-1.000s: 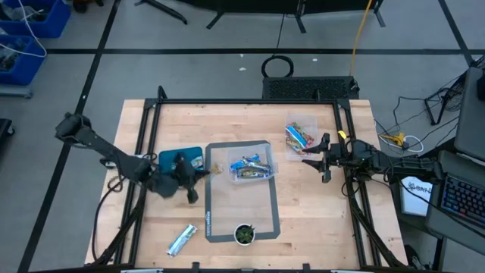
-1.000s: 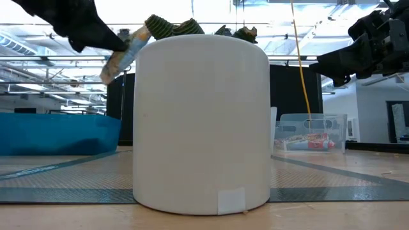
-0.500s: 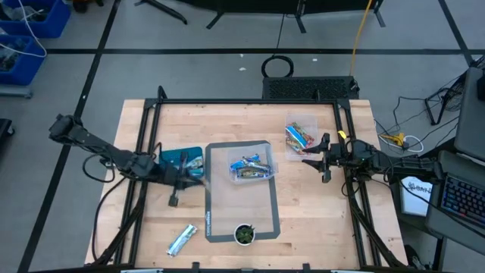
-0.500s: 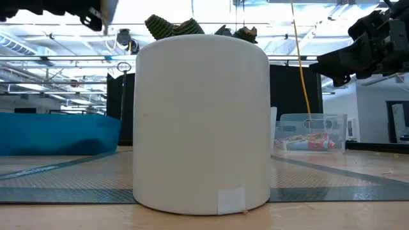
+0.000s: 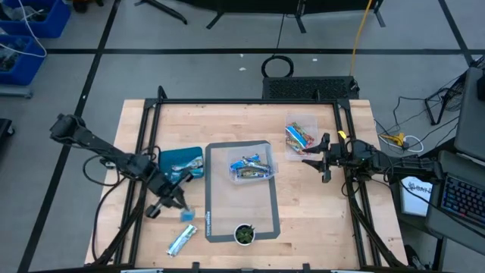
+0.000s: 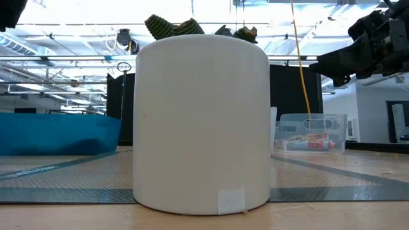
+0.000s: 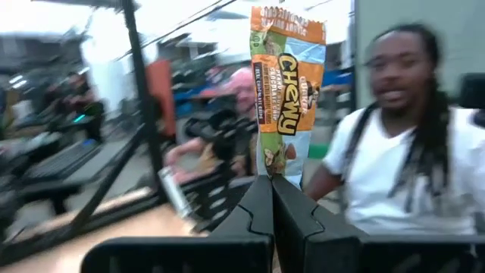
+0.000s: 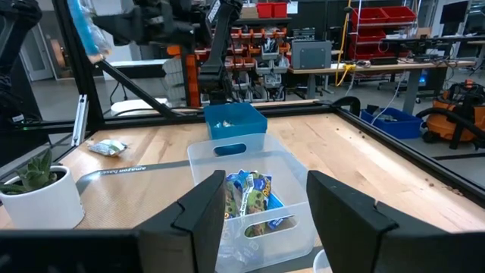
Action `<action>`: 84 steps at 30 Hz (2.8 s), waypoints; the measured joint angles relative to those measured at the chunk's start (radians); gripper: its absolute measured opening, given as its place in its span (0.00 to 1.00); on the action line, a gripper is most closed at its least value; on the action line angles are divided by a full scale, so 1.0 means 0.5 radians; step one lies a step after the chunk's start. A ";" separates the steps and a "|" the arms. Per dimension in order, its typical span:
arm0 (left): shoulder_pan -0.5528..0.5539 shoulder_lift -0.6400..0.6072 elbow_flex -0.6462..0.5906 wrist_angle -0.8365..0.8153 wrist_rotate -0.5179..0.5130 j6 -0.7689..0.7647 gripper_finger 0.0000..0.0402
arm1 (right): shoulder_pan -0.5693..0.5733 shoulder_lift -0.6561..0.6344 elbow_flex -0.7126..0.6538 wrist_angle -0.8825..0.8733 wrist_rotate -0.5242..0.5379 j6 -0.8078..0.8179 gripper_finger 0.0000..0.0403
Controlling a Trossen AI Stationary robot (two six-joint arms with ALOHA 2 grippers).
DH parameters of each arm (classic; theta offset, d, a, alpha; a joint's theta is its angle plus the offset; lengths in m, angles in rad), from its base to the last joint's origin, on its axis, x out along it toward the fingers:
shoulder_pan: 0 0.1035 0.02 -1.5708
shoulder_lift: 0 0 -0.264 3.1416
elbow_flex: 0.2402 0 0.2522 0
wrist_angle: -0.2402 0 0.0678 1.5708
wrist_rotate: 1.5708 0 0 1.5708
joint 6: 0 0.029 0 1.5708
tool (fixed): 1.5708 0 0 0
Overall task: Pick and place Granola Bars by type
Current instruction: Put the orange granola bar into the blue bin
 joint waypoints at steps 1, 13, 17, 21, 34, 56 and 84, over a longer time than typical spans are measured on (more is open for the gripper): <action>-0.010 0.012 0.000 0.037 0.047 0.006 0.00 | 0.000 0.000 0.000 0.001 0.000 0.000 0.44; -0.130 0.123 0.000 0.167 0.047 0.264 0.00 | 0.000 0.000 0.000 0.000 0.000 0.000 0.44; -0.167 0.173 0.002 0.166 -0.396 0.377 0.00 | 0.000 0.000 0.000 0.000 0.000 0.000 0.44; -0.172 0.259 0.002 0.162 -1.055 0.362 0.00 | 0.000 0.000 0.000 0.000 0.000 0.000 0.44; -0.103 0.443 0.203 -0.015 -2.082 0.357 0.00 | 0.000 0.000 0.000 0.000 0.000 0.000 0.44; 0.618 0.545 1.485 -3.310 -1.704 -1.265 0.00 | 0.000 0.000 0.000 0.000 0.000 0.000 0.44; 0.587 0.552 1.325 -4.174 -1.365 -2.048 0.00 | 0.000 0.000 0.000 0.000 0.000 0.000 0.44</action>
